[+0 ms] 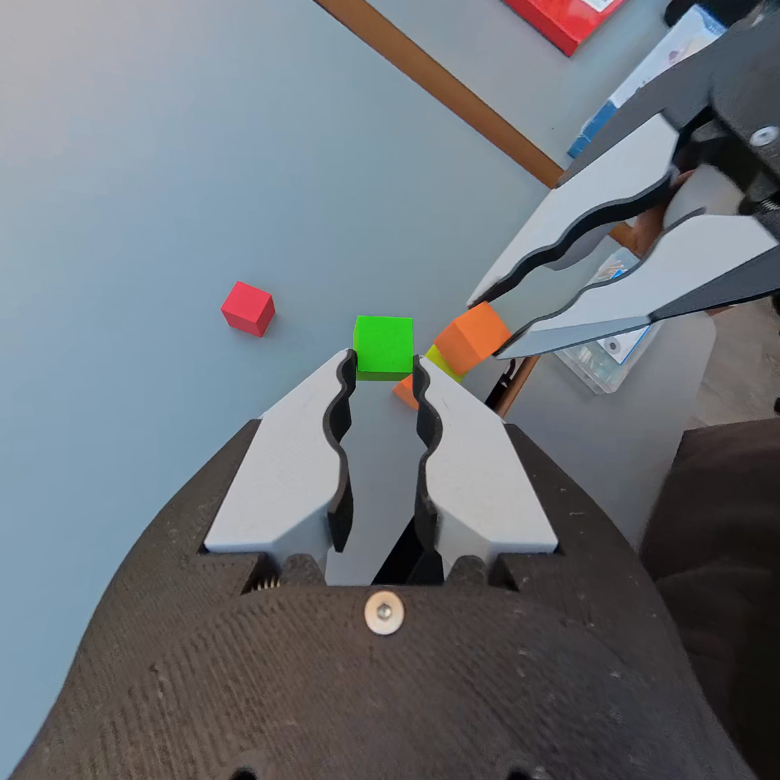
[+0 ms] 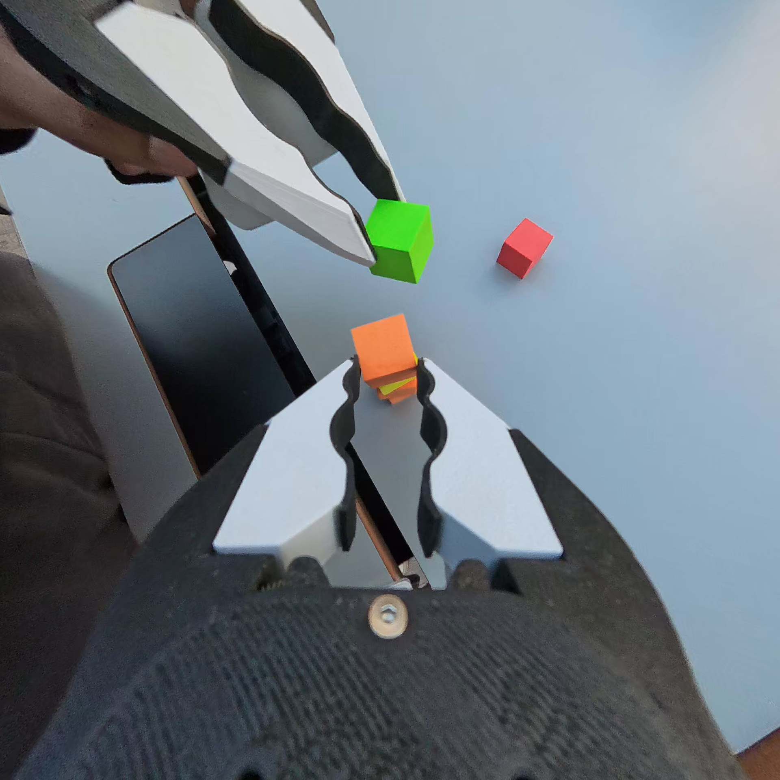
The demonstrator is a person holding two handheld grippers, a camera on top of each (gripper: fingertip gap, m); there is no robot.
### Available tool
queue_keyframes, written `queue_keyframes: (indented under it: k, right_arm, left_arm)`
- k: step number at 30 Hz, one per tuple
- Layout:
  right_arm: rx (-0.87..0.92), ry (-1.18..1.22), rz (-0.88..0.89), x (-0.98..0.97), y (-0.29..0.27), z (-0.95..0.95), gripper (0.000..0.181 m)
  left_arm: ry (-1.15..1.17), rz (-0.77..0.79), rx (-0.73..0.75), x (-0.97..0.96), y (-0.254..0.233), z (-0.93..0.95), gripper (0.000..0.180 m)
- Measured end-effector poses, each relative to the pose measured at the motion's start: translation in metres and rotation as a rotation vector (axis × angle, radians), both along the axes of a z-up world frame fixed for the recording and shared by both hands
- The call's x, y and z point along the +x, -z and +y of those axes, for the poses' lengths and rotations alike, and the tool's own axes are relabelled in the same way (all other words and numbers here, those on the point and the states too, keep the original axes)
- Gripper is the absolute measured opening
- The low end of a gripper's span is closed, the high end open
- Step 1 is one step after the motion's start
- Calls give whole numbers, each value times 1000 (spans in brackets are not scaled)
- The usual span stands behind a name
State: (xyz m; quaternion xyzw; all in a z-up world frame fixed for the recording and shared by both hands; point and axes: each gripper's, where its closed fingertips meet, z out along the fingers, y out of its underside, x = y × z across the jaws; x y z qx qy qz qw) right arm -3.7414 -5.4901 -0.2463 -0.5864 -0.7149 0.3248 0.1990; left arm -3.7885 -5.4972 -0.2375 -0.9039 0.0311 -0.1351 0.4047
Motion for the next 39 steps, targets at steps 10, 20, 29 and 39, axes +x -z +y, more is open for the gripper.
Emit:
queue_keyframes:
  k: [10, 20, 29, 39]
  right_arm:
    - [-9, 21, -2, 4, 4, 0, 42]
    - [-39, 121, -3, 23, 3, 12, 44]
    - [-40, 173, 0, 28, 0, 31, 43]
    - [-80, 237, 35, 28, -10, 46, 42]
  left_arm:
    - [129, -21, 48, 42, -32, 0, 23]
    - [175, 29, -18, 55, -7, 3, 33]
    - [13, -78, 52, 11, -15, 16, 50]
    - [-59, -82, 81, -54, 18, 78, 45]
